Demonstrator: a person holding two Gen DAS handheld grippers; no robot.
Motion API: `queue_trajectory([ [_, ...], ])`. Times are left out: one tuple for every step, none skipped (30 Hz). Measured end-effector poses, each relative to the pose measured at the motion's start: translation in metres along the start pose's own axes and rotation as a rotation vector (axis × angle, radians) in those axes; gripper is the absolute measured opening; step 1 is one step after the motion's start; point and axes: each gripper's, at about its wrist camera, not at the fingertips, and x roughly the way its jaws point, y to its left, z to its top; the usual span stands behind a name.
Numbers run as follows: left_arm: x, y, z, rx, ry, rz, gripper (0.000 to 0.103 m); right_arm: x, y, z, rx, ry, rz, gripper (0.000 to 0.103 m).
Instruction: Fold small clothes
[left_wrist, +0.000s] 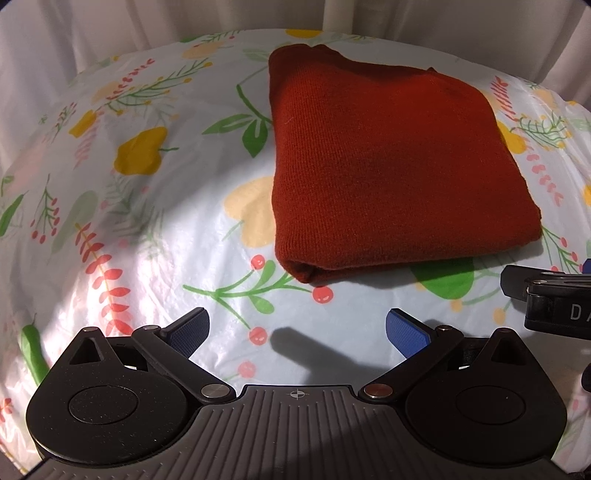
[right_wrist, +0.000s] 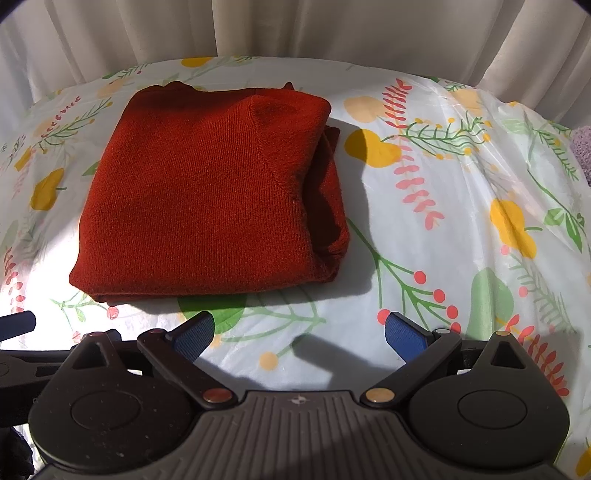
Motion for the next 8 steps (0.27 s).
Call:
queue_trajectory([
  [-0.0001, -0.0010, -0.0004, 0.004, 0.000, -0.004, 0.103, -0.0003, 0.0001, -0.0001, 0.000, -0.001, 0.000, 0.099],
  [-0.0003, -0.0018, -0.0006, 0.007, -0.001, -0.006, 0.103, -0.0007, 0.0002, -0.0002, -0.001, -0.001, 0.000, 0.099],
  [-0.0005, -0.0026, -0.0009, 0.009, -0.001, -0.005, 0.103, -0.0009, 0.0002, -0.0003, -0.001, -0.003, 0.000, 0.099],
  [-0.0008, -0.0030, -0.0012, 0.012, -0.002, -0.003, 0.103, -0.0013, 0.0000, -0.0004, -0.001, -0.005, -0.001, 0.099],
  [-0.0011, -0.0034, -0.0013, 0.013, -0.004, -0.001, 0.103, -0.0015, -0.0004, -0.0004, -0.001, -0.005, -0.002, 0.099],
  [-0.0016, -0.0038, -0.0013, 0.014, -0.006, -0.002, 0.103, -0.0017, -0.0011, -0.0006, -0.001, -0.005, -0.002, 0.099],
  [-0.0019, -0.0040, -0.0014, 0.014, -0.008, -0.002, 0.103, -0.0018, -0.0015, -0.0007, -0.001, -0.006, -0.003, 0.099],
  [-0.0020, -0.0036, -0.0017, 0.012, -0.009, -0.003, 0.103, -0.0020, -0.0020, -0.0008, 0.000, -0.007, -0.002, 0.099],
])
